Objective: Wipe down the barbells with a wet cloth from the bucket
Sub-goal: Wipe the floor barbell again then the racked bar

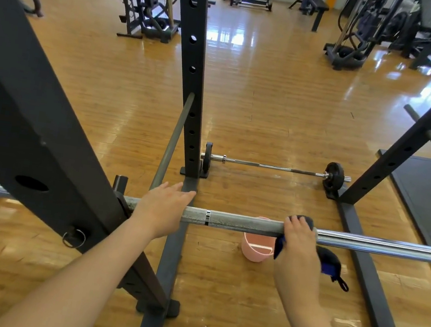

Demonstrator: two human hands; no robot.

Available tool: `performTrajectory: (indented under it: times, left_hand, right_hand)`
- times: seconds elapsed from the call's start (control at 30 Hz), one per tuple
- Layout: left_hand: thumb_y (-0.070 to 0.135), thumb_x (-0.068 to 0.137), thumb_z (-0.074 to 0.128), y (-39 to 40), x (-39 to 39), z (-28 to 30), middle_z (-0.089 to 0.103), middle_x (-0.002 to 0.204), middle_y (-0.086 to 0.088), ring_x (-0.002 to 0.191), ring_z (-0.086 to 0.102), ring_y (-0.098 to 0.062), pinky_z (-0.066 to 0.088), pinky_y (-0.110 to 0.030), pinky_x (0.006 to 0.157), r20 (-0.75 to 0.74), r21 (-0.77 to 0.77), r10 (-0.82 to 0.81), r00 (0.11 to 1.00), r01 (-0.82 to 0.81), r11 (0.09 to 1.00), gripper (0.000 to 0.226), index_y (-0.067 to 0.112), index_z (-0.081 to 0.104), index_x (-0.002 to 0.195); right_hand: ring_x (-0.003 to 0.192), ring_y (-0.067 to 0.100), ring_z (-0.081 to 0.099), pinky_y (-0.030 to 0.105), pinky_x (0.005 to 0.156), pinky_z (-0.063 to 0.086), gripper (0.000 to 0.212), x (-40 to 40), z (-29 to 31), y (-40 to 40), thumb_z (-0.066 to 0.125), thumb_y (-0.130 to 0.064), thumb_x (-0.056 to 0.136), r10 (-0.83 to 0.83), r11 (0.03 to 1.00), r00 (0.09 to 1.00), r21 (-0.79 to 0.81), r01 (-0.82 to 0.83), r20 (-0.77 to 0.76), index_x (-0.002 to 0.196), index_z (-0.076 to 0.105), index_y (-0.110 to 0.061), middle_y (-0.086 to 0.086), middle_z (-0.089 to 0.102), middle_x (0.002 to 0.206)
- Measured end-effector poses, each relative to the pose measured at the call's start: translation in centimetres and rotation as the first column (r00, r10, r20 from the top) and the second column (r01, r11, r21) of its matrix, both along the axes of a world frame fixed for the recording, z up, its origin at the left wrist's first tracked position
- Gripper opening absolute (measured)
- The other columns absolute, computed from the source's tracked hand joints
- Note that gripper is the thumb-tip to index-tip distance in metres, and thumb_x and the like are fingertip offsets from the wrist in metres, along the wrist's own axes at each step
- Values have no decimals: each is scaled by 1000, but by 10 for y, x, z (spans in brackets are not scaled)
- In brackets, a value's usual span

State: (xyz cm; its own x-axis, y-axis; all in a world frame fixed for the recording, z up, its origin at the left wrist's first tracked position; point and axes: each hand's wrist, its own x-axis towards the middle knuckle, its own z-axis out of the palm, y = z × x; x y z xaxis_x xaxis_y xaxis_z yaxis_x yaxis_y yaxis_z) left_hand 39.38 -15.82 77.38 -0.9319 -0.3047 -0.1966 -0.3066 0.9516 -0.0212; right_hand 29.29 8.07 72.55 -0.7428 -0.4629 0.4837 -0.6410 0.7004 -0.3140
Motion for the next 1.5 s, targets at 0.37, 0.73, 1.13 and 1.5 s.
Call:
performTrajectory:
  times: [0.37, 0.73, 1.13, 1.5]
  left_hand:
    - [9, 89, 49, -2, 0, -2, 33, 152, 2, 145, 15, -15, 11, -34, 117, -9, 1, -9, 1000, 9, 1000, 69, 19, 19, 151]
    - [12, 90, 50, -3, 0, -5, 35, 151, 2, 144, 17, -15, 12, -35, 117, -20, -13, -21, 1000, 21, 1000, 68, 19, 20, 150]
    - [11, 91, 49, 2, 2, 2, 31, 153, -2, 145, 17, -18, 10, -34, 117, -23, -41, -2, 1000, 1, 999, 66, 18, 20, 150]
    - [18, 92, 54, 6, 5, -4, 31, 152, -5, 144, 16, -22, 8, -40, 117, -84, -143, 22, 996, -34, 989, 63, 12, 23, 147]
  right_hand:
    - [101, 25, 66, 42, 107, 29, 42, -8, 7, -12, 50, 3, 69, 178, 984, 983, 12, -178, -36, 105, 70, -6, 8, 70, 107]
    - [95, 36, 63, 55, 99, 41, 37, 8, -1, -35, 42, -11, 80, 59, 997, 997, -46, -61, -51, 100, 66, 8, 19, 67, 99]
    - [110, 23, 56, 23, 99, 34, 41, -22, 11, 13, 65, 8, 74, 279, 959, 960, 46, -278, -13, 115, 64, 2, 15, 65, 114]
    - [104, 27, 64, 39, 93, 46, 53, 23, 24, -75, 75, -1, 69, 512, 833, 855, 196, -517, 83, 120, 61, -3, 12, 67, 113]
